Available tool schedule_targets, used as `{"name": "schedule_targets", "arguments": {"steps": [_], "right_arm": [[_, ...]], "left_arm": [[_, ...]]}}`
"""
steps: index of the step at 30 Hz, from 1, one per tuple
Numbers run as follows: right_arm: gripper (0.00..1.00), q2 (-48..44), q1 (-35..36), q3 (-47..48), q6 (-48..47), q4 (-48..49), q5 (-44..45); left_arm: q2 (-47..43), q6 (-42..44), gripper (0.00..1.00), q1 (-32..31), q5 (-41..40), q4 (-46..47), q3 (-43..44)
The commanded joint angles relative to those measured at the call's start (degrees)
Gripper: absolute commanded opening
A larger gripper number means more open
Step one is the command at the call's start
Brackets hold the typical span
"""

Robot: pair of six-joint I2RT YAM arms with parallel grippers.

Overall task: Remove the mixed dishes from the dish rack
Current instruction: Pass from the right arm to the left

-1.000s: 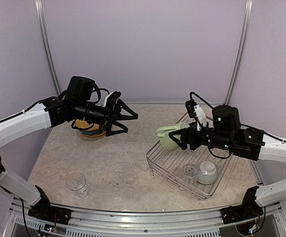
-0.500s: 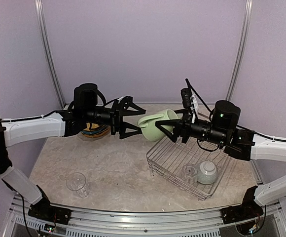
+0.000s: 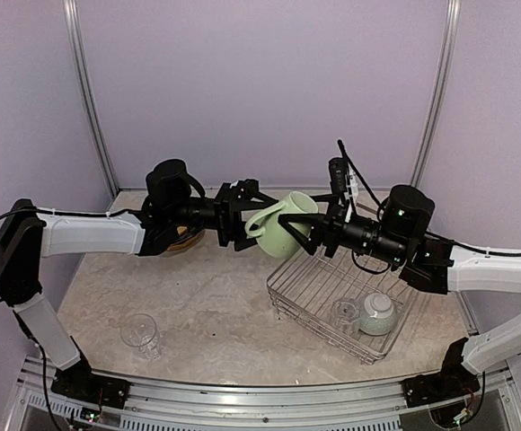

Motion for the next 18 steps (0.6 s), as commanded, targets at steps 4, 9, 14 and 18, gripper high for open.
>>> {"name": "schedule_targets", "arguments": {"steps": [4,9,14,18], "right_arm": [[0.0,0.7,0.8,-3.7,0.4,8.2,4.4],[0.0,-0.7,0.7,-6.8,0.6,9.9,6.3],[0.0,-0.3,0.7,-7.4,1.1,8.7,6.2],[0.0,0.0,0.7,-7.1,1.2,8.0,5.7]], "left_arm": [[5.4,-7.8,0.61,-2.1,1.2,12.9,5.1],[7.7,-9.7,0.42,-2.4,1.5,16.0,5.5],[7.9,-9.6,0.27,-2.3,1.9,16.6,4.8],[7.3,-7.7,0.13,-2.5,2.3,14.2,4.2]]}}
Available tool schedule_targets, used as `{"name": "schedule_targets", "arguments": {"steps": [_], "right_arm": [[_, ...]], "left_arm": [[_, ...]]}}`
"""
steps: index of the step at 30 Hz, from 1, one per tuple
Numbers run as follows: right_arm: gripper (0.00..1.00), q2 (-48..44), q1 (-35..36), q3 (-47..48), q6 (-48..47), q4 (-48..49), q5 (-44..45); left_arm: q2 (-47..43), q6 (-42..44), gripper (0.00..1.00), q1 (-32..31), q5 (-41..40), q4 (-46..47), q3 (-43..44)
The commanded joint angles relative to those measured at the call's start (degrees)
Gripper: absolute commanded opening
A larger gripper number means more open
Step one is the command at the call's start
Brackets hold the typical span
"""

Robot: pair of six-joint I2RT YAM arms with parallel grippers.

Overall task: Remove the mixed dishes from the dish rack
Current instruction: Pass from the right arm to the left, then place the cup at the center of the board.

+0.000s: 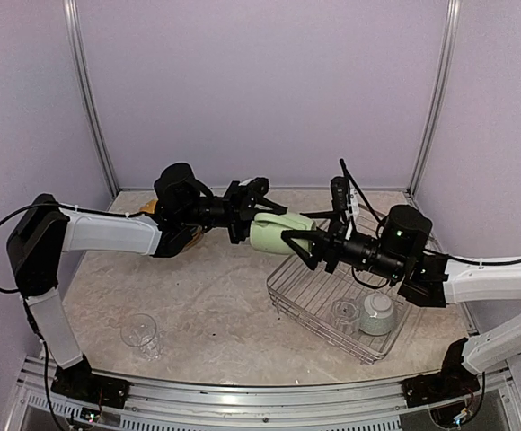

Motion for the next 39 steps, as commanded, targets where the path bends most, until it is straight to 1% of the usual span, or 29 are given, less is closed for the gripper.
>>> {"name": "schedule_targets", "arguments": {"steps": [1,2,4,6,8,10,13,14,16,18,19,21,23,25,28,31,34,36,39], "right_arm": [[0.0,-0.4,0.3,0.4,-0.1,1.3,1.7],[0.0,-0.2,0.4,0.6,-0.1,1.2,1.4],[0.0,-0.2,0.3,0.9,-0.1,1.0,1.1],[0.0,-0.1,0.3,1.4,-0.2,-0.1,1.2],[0.08,0.1,0.4,1.8,0.0,-1.3,1.7],[0.15,0.2,0.3,2.1,0.2,-2.3,2.1],[0.39,0.5,0.4,2.5,0.8,-3.9,1.9],[0.47,0.6,0.3,2.6,1.0,-4.4,1.9],[0.62,0.9,0.3,2.7,1.3,-5.3,2.0],[0.72,1.1,0.4,2.7,1.4,-5.8,1.9],[0.77,1.2,0.4,2.6,1.5,-5.9,2.0],[0.84,1.3,0.3,2.5,1.5,-6.2,2.2],[0.87,1.4,0.3,2.7,1.3,-6.7,2.4],[0.88,1.5,0.3,2.9,1.1,-7.2,2.7],[0.9,1.2,0.4,3.2,0.7,-8.4,3.7],[0.92,0.9,0.4,3.3,0.3,-9.2,4.8],[0.92,1.1,0.3,3.9,-0.2,-10.4,5.9],[0.93,1.4,0.3,4.5,-0.4,-11.1,6.2],[0.93,1.9,0.3,4.9,-0.6,-11.3,6.5]], "left_arm": [[-0.9,2.0,0.08,-1.5,1.7,-0.1,0.6],[-1.2,2.8,0.04,-1.6,1.7,-1.2,0.3],[-1.9,4.3,0.0,-1.7,1.7,-3.2,-0.2],[-2.6,5.7,0.0,-1.5,1.7,-5.5,-0.6],[-3.9,8.3,0.0,-1.2,1.6,-9.2,-0.7],[-5.6,12.6,0.0,-0.5,1.1,-15.4,-0.7],[-9.5,21.1,0.0,0.8,-0.5,-28.2,0.1],[-11.3,25.5,0.0,1.2,-1.3,-33.3,0.6],[-13.7,31.6,0.0,2.0,-3.0,-42.8,2.1],[-16.1,37.1,0.0,3.0,-5.3,-51.6,4.0],[-16.9,39.5,0.0,3.4,-6.5,-57.4,5.0],[-19.0,44.1,0.0,4.3,-9.4,-65.5,7.5],[-20.4,48.5,0.0,5.1,-12.5,-73.3,9.6],[-21.7,52.8,0.0,5.5,-16.9,-81.1,11.8],[-23.0,57.8,0.0,5.7,-25.6,-92.5,14.7],[-23.8,60.4,0.0,5.8,-34.3,-101.6,16.3],[-23.9,60.4,0.0,5.8,-41.6,-108.5,17.0],[-23.9,59.1,0.0,5.9,-45.1,-112.6,16.8],[-23.9,56.0,0.0,5.9,-49.3,-116.3,15.6]]}}
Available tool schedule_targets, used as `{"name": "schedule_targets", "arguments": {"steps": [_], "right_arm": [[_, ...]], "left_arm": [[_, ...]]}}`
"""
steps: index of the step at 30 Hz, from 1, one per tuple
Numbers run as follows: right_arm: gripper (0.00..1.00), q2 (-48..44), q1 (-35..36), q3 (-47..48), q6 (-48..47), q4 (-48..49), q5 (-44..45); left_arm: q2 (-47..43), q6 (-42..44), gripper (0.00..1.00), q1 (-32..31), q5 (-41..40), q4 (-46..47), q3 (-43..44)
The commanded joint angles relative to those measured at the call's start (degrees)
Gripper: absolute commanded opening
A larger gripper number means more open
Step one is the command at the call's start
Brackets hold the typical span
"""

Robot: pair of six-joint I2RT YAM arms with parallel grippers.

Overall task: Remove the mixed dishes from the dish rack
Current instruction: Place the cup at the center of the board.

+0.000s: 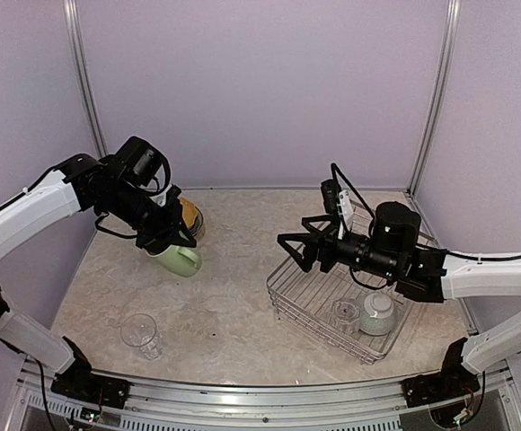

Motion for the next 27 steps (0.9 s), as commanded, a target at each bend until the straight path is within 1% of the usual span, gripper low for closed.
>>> {"name": "schedule_targets", "arguments": {"steps": [1,7,11,13,20,27], "right_arm": [[0.93,0.8,-0.3,2.3,-0.6,-1.8,1.8],[0.93,2.4,-0.3,2.8,-0.1,-2.0,1.8],[0.93,1.6,-0.2,2.2,0.6,-2.2,1.7],[0.93,0.8,-0.2,1.4,0.9,-2.2,2.2],[0.93,-1.9,-0.2,-0.3,1.8,-2.6,4.2],[0.94,-2.5,-0.3,-1.3,2.4,-2.3,4.9]], "left_arm": [[-1.2,-2.4,0.0,0.3,-10.5,-10.1,0.0],[-0.1,-11.7,0.0,0.4,-16.5,-11.9,-4.8],[2.8,-15.8,0.0,0.7,-19.1,-13.5,-4.8],[4.6,-17.2,0.0,0.7,-21.1,-13.5,-4.3],[10.5,-20.3,0.0,0.7,-22.5,-10.8,-4.6],[11.2,-22.8,0.0,0.8,-22.9,-6.4,-9.2]]}}
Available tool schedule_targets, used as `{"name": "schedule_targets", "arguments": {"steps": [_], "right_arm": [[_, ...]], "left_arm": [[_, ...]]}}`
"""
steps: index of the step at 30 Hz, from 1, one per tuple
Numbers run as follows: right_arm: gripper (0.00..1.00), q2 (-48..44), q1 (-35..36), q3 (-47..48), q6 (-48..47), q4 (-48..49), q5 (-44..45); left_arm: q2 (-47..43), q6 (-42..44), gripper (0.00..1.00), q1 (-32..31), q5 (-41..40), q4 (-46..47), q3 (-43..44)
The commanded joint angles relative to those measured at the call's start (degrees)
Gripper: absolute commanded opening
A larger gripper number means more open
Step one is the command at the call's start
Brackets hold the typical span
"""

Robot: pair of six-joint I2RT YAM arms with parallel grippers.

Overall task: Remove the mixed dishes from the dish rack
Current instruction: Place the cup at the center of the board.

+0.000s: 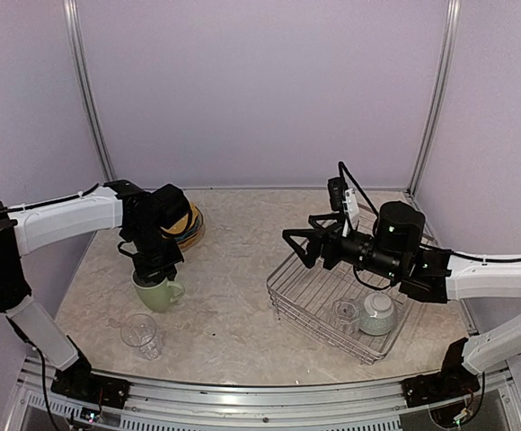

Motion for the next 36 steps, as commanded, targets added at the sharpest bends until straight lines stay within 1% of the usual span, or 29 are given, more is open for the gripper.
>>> {"name": "schedule_targets", "arguments": {"steps": [1,9,13,21,28,31,33,36], "right_arm": [[0.94,-0.8,-0.3,-1.2,0.9,-0.8,0.9],[0.94,-0.2,-0.3,-1.7,1.4,0.0,0.4],[0.94,-0.1,-0.3,-1.9,1.7,0.3,0.6],[0.94,0.1,-0.3,-2.2,2.1,0.5,0.5],[0.94,0.9,-0.3,-2.1,2.7,0.9,0.1],[0.94,1.2,-0.2,-2.0,2.9,1.1,-0.1],[0.94,1.3,-0.2,-1.8,3.0,1.0,-0.4],[0.94,1.2,-0.2,-1.7,3.2,0.6,-0.4]], "left_arm": [[0.0,-3.3,0.0,0.4,-1.9,2.5,-2.7],[-0.3,-5.7,0.0,0.0,-2.6,4.8,-7.4],[-0.4,-4.2,0.0,0.0,-2.8,7.2,-9.2],[0.5,-2.1,0.0,-0.2,-4.5,8.2,-10.6],[-1.6,-1.9,0.08,-0.2,-5.2,9.4,-13.5],[-1.9,-1.9,0.15,-0.2,-5.1,9.5,-13.9],[-2.1,-2.0,0.17,-0.2,-4.9,9.5,-14.1],[-2.7,-2.0,0.25,-0.3,-5.2,9.0,-14.0]]}}
